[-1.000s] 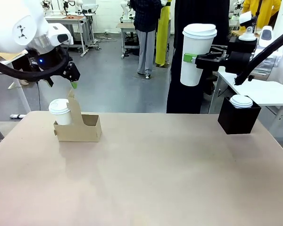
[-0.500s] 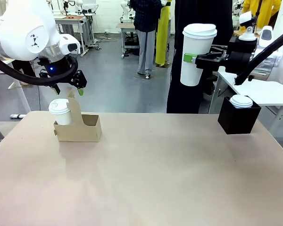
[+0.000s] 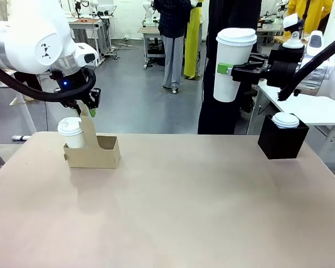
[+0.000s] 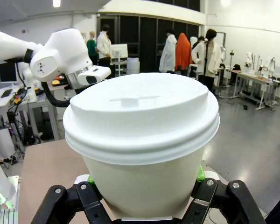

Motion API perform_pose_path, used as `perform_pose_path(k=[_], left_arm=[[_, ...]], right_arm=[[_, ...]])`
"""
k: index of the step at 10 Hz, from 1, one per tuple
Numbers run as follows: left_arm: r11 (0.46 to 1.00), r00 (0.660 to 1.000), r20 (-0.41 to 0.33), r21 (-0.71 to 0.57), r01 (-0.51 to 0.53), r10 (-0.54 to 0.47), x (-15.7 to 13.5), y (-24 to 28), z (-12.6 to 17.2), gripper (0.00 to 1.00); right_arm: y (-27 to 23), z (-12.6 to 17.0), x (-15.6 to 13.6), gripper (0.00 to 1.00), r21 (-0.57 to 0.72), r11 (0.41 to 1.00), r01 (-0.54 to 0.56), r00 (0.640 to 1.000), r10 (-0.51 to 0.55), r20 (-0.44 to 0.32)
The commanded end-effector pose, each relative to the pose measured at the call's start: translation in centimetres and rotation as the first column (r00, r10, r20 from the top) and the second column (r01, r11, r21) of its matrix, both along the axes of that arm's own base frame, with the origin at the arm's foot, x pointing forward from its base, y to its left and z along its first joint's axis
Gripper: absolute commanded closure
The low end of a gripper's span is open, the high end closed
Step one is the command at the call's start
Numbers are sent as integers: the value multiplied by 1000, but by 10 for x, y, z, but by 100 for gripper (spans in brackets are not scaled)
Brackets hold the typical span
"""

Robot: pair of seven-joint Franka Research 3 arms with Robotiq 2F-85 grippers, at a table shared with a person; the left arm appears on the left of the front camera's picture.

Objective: Pour a drink into a cup and package it in a carrier.
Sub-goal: Position the Cup Carrier in the center of the table.

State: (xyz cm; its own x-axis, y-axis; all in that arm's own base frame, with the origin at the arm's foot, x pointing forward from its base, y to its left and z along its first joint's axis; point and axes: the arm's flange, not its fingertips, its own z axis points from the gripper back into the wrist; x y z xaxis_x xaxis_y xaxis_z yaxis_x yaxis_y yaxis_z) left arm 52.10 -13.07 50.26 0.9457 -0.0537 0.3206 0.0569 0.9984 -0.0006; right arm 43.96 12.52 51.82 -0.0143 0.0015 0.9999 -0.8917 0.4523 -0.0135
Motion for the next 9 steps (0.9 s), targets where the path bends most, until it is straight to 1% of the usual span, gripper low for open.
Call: perform_pose_path(k=[1, 2, 6, 7, 8, 9], left_arm=[[999, 999, 11, 27, -34, 34, 3, -11, 0, 96], [999, 999, 11, 30, -37, 37, 3, -12, 0, 100], [997, 998, -2, 40, -60, 60, 3, -12, -3, 100], [994, 994, 24, 18, -106, 105, 3, -11, -3, 100], [1000, 1000, 4, 14, -27, 27, -1, -6, -2, 100], [1000, 1000, 4, 14, -27, 27, -1, -6, -2, 100]], right_arm=[[3, 2, 1, 20, -8, 1000, 8, 1000, -8, 14], [3, 2, 1, 20, -8, 1000, 8, 1000, -8, 14], [3, 2, 1, 20, -8, 1000, 8, 1000, -8, 14], [3, 2, 1, 20, -8, 1000, 8, 1000, -8, 14], [3, 2, 1, 20, -8, 1000, 8, 1000, -8, 14], [3, 2, 1, 20, -8, 1000, 8, 1000, -8, 14]])
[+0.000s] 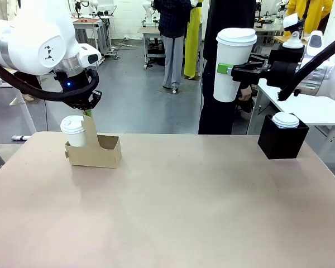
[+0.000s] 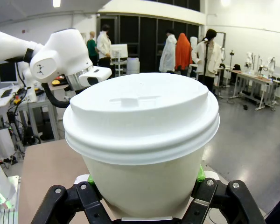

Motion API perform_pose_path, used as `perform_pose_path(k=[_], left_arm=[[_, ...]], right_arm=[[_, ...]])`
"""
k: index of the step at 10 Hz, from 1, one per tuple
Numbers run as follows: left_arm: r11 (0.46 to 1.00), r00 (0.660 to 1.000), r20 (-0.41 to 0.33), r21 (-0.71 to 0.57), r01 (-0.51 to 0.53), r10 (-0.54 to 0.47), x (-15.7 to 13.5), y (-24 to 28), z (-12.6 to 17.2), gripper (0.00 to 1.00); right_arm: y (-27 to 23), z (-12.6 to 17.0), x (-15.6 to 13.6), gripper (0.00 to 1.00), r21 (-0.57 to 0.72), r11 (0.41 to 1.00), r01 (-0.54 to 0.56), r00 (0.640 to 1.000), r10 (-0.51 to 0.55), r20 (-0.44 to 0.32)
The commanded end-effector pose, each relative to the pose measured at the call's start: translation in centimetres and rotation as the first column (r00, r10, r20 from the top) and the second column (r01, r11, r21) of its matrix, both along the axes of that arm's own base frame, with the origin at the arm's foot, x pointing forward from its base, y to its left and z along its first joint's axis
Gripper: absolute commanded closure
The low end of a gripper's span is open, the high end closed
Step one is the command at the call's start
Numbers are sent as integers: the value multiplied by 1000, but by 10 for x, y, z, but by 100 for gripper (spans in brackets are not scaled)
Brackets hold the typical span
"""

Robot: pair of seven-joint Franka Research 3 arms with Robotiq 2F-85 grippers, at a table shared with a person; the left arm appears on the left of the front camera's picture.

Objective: Pour a drink into a cup and package it in a carrier.
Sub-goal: Position the Cup Carrier in the center of the table.

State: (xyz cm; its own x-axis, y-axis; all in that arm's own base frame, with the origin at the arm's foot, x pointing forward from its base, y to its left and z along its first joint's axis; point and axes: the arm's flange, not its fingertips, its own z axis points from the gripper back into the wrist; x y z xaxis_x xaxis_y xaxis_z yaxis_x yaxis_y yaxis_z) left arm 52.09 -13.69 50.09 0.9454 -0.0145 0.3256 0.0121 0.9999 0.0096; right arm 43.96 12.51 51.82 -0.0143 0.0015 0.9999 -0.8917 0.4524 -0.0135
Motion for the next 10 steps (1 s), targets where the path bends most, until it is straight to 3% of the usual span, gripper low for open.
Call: perform_pose_path(k=[1, 3, 6, 10], left_arm=[[1000, 1000, -2, 4, 18, -18, -1, 0, 0, 100], [1000, 1000, 0, 1, 2, -2, 0, 0, 0, 98], [999, 997, 73, -17, -27, 29, -28, -29, 38, 98], [1000, 996, 85, -18, -24, 25, -78, -135, 62, 98]], right_arm=[[3, 2, 1, 20, -8, 1000, 8, 1000, -8, 14], [3, 2, 1, 20, -8, 1000, 8, 1000, -8, 14], [3, 2, 1, 20, -8, 1000, 8, 1000, -8, 14], [3, 2, 1, 20, -8, 1000, 8, 1000, -8, 14]])
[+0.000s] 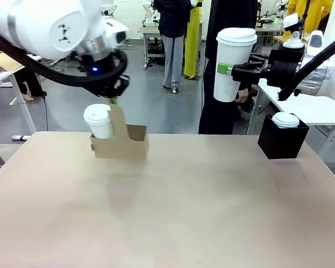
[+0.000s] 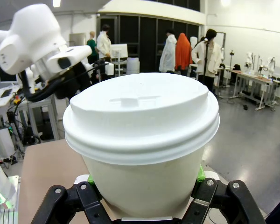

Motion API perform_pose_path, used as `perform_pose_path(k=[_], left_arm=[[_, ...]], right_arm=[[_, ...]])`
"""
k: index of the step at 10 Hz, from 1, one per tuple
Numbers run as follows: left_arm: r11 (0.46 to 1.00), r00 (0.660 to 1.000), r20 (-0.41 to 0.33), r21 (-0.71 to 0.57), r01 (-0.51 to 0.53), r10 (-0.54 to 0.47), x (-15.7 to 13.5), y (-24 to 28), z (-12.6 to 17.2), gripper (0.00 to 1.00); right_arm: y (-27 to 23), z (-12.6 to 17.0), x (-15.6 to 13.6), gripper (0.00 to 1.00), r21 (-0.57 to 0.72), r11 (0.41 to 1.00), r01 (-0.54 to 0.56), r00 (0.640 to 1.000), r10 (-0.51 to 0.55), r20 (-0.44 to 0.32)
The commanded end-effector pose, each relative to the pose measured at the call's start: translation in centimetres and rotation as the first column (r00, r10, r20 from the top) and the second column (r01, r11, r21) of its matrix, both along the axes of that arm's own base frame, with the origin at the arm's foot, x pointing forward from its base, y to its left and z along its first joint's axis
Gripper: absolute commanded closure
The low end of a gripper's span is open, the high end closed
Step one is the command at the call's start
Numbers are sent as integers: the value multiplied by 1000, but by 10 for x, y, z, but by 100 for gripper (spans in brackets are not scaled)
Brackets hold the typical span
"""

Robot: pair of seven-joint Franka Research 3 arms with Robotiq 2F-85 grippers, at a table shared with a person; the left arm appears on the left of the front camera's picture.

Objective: Pour a drink into a cup and package it in a carrier.
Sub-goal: Position the Cup Carrier in the center of the table.

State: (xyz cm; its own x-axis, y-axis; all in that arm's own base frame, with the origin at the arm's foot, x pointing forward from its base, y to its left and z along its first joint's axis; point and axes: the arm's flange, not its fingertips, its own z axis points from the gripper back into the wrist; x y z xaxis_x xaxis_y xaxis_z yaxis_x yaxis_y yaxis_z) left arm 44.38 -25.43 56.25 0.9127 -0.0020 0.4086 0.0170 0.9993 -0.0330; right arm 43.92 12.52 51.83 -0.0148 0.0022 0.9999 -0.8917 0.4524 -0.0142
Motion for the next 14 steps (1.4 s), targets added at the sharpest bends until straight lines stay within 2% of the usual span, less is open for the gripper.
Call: perform_pose_path(k=[1, 4, 6, 8, 11, 13, 14], left_arm=[[999, 999, -28, 29, -40, 41, -17, -45, -3, 98], [1000, 999, -39, 14, -18, 18, -48, -85, -22, 98], [1000, 1000, -21, 8, -15, 16, -65, -100, -37, 98], [1000, 1000, -5, 24, 1, -1, -73, -111, -50, 98], [999, 1000, -21, 49, 13, -12, -78, -126, -71, 98], [997, 999, -34, 71, 11, -9, -80, -132, -76, 98], [996, 998, -43, 76, 50, -47, -84, -130, -75, 98]], right_arm=[[3, 2, 2, 20, -8, 1000, 8, 1000, -8, 13], [3, 2, 2, 20, -8, 1000, 8, 1000, -8, 13], [3, 2, 2, 20, -8, 1000, 8, 1000, -8, 13], [3, 2, 2, 20, -8, 1000, 8, 1000, -8, 13], [3, 2, 2, 20, -8, 1000, 8, 1000, -8, 13], [3, 2, 2, 20, -8, 1000, 8, 1000, -8, 13], [3, 2, 2, 20, -8, 1000, 8, 1000, -8, 13]])
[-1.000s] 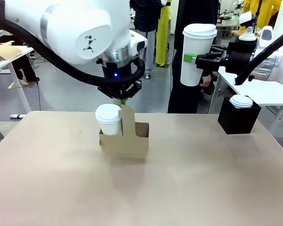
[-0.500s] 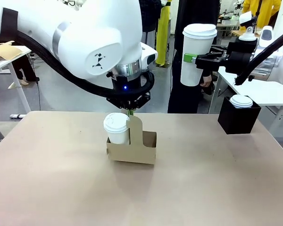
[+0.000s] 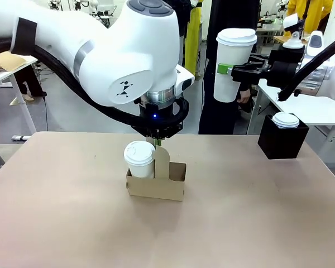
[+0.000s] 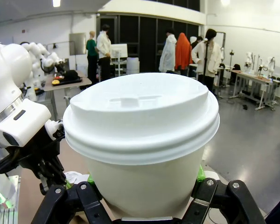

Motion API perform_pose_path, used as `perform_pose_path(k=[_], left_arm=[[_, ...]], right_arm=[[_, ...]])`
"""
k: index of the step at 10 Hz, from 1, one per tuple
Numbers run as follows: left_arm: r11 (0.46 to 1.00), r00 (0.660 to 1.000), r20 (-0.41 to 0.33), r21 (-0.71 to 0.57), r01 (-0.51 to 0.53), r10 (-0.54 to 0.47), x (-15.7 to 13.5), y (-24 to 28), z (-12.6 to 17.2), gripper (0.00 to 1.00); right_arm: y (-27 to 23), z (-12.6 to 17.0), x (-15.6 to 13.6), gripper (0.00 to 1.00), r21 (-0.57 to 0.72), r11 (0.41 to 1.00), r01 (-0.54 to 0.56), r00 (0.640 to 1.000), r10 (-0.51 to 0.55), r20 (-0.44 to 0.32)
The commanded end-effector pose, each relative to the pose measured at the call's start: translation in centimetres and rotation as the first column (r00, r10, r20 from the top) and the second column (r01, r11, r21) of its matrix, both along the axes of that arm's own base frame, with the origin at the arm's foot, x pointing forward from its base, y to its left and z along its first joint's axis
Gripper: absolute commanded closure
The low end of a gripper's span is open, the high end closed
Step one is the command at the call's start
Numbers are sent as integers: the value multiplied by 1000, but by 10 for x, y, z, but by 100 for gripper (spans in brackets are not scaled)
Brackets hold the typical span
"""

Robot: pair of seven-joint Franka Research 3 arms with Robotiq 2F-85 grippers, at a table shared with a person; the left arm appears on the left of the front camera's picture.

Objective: Pour a drink into a cup and package it in a carrier.
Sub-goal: Position the Cup Carrier in the center of the table, then insert the held 600 ml Paper Cup into the Cup Carrier.

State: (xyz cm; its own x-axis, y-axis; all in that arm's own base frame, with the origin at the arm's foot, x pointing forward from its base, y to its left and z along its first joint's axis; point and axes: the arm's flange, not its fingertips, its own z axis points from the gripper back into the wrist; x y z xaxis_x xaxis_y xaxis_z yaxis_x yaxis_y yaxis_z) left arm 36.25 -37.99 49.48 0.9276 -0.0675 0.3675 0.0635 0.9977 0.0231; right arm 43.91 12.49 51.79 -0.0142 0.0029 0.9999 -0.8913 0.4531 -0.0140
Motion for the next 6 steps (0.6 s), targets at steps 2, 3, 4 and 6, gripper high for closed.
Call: perform_pose_path(k=[2, 3, 4, 6], left_arm=[[1000, 1000, 1, -2, -5, 5, 2, 2, 0, 98], [1000, 1000, 1, -2, -5, 5, 2, 2, 0, 98], [1000, 1000, 1, -2, -5, 5, 2, 2, 0, 98], [1000, 1000, 1, -3, -4, 4, 2, 1, 2, 91]], right_arm=[[3, 2, 2, 20, -7, 1000, 7, 1000, -7, 14], [3, 2, 2, 20, -7, 1000, 7, 1000, -7, 14], [3, 2, 2, 20, -7, 1000, 7, 1000, -7, 14], [3, 2, 2, 20, -7, 1000, 7, 1000, -7, 14]])
